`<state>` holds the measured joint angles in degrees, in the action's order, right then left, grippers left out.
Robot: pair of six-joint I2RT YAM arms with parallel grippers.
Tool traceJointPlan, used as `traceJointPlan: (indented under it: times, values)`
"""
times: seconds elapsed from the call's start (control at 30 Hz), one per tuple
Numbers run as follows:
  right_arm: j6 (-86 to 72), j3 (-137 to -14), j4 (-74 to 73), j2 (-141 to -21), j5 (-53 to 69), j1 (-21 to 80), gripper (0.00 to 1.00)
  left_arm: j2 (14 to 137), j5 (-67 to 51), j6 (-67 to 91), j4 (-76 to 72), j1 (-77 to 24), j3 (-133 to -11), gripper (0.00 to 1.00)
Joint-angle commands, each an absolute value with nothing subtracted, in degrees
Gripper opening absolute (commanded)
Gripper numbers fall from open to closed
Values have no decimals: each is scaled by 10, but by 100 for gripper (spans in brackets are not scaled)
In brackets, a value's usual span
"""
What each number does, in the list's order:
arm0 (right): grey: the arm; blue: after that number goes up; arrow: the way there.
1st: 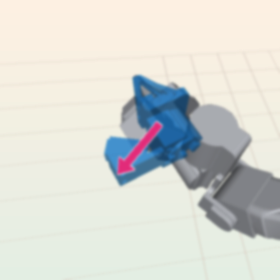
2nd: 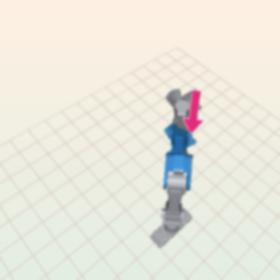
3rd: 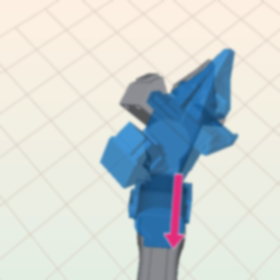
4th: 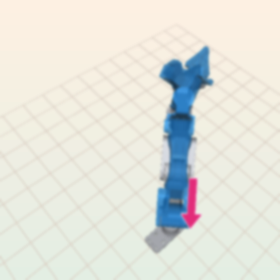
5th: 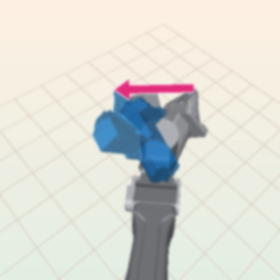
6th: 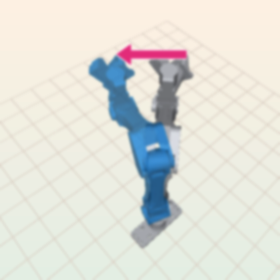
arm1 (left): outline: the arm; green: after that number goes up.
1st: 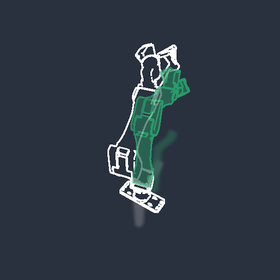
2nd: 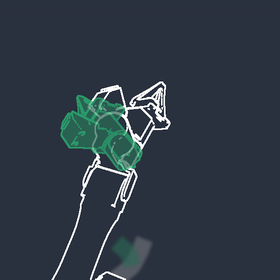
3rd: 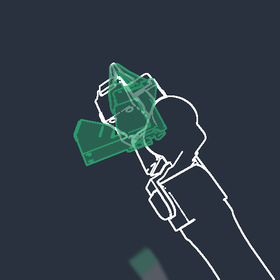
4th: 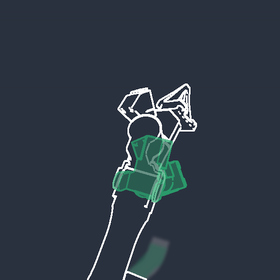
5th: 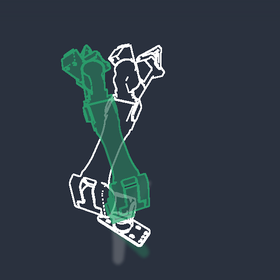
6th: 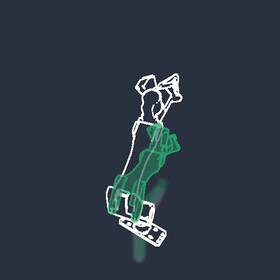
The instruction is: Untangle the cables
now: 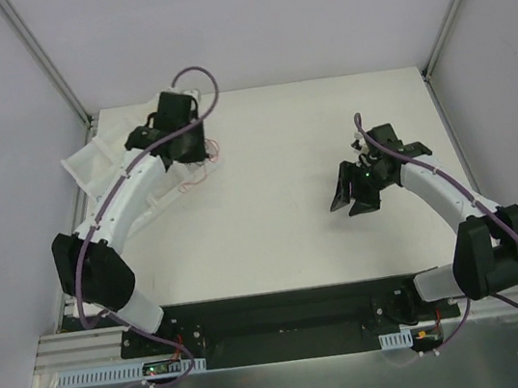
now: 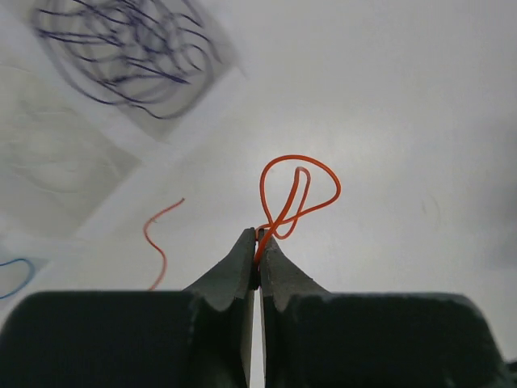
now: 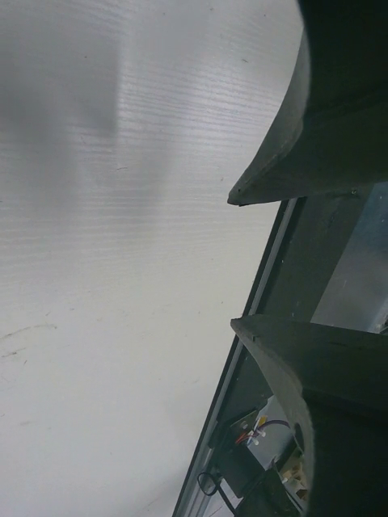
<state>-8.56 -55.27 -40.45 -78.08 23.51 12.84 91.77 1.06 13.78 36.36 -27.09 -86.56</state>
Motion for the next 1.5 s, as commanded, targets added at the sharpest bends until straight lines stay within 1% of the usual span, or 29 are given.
traceJointPlan:
  times: [0.0, 0.1, 0.27, 0.53, 0.63, 0.8, 0.83, 0.87, 0.9, 0.93, 0.97, 1.07, 1.13, 1.3, 1.47]
  values:
    - [-89, -555, -398, -787, 248, 127, 59, 920, 65, 105, 374, -168, -933, 0]
    - [-88, -557, -402, -788, 246, 127, 59, 946, 45, 129, 368, -81, -989, 0]
    - [-83, -570, -411, -798, 240, 127, 59, 1016, -45, 170, 331, 16, -1073, 0]
    - [-73, -597, -436, -823, 227, 125, 59, 1161, -99, 202, 319, 83, -1247, 0]
    - [-73, -602, -440, -824, 222, 123, 59, 1207, -110, 221, 312, 99, -1273, 0]
    - [-72, -609, -450, -819, 211, 120, 59, 1252, -131, 259, 299, 124, -1272, 0]
    - [-72, -609, -452, -818, 209, 120, 59, 1259, -136, 268, 297, 127, -1267, 0]
    - [-72, -608, -453, -817, 209, 120, 59, 1265, -145, 274, 296, 132, -1266, 2]
    - [-73, -610, -453, -817, 209, 120, 59, 1270, -153, 282, 297, 134, -1263, 10]
    - [-73, -610, -453, -819, 210, 120, 59, 1271, -166, 288, 296, 137, -1256, 13]
    - [-74, -612, -453, -820, 211, 120, 59, 1267, -170, 288, 297, 138, -1248, 19]
    - [-76, -615, -452, -824, 214, 120, 59, 1230, -144, 281, 296, 138, -1190, 37]
    - [-77, -618, -450, -824, 218, 120, 59, 1198, -137, 266, 294, 138, -1154, 43]
    - [-77, -613, -443, -821, 224, 121, 59, 1095, -171, 238, 290, 136, -1032, 48]
    - [-63, -635, -456, -827, 216, 124, 61, 954, -190, 227, 268, 102, -848, 51]
